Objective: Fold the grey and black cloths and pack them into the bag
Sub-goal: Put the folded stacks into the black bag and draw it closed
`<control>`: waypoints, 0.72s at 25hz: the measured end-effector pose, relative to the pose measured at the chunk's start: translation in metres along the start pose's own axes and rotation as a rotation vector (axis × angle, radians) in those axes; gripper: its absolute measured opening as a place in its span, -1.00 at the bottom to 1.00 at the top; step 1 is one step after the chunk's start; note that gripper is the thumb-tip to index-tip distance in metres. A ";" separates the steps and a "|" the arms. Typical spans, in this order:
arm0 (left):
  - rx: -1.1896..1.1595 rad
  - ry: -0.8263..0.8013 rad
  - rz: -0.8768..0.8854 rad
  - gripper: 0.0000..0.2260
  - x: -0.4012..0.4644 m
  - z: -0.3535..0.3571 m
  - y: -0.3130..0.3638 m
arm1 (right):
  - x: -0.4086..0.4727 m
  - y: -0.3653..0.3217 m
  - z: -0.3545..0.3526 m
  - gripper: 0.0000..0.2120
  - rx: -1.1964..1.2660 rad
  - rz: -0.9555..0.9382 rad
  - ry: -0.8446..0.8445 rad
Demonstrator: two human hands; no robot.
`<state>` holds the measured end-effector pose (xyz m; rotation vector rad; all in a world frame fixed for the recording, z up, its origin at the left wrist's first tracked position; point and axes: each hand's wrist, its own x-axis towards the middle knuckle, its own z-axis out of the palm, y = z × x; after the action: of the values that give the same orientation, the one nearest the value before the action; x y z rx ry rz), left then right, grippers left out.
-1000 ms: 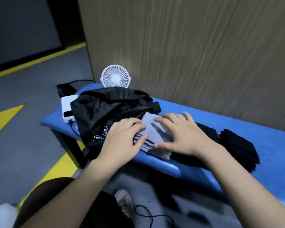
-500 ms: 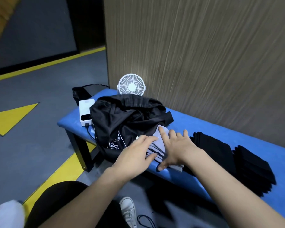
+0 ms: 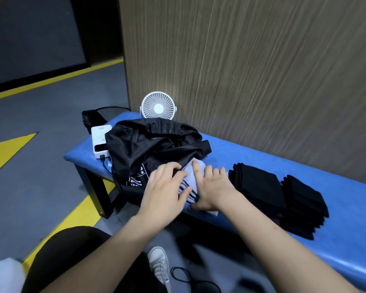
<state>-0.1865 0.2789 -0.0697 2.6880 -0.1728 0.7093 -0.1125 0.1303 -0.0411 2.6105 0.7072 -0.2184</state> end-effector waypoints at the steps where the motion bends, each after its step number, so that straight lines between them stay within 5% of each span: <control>1: -0.045 0.029 -0.023 -0.76 -0.008 0.000 0.008 | -0.003 -0.001 0.001 0.18 -0.004 0.005 0.016; 4: -0.390 -0.120 -0.393 -0.86 -0.037 0.003 0.026 | -0.011 -0.005 0.007 0.11 0.048 0.018 0.076; 8: -0.887 -0.427 -0.865 -0.69 -0.038 0.001 0.029 | -0.016 -0.009 0.009 0.11 0.078 0.021 0.130; 15: -1.313 -0.511 -1.098 -0.42 -0.029 -0.002 0.033 | -0.040 -0.030 0.011 0.08 0.165 0.027 0.225; 18: -1.400 -0.460 -1.104 -0.53 -0.028 -0.006 0.039 | -0.052 -0.038 0.014 0.11 0.204 0.037 0.247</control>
<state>-0.2218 0.2458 -0.0672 1.1766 0.4941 -0.3420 -0.1773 0.1304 -0.0542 2.8751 0.7520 0.0478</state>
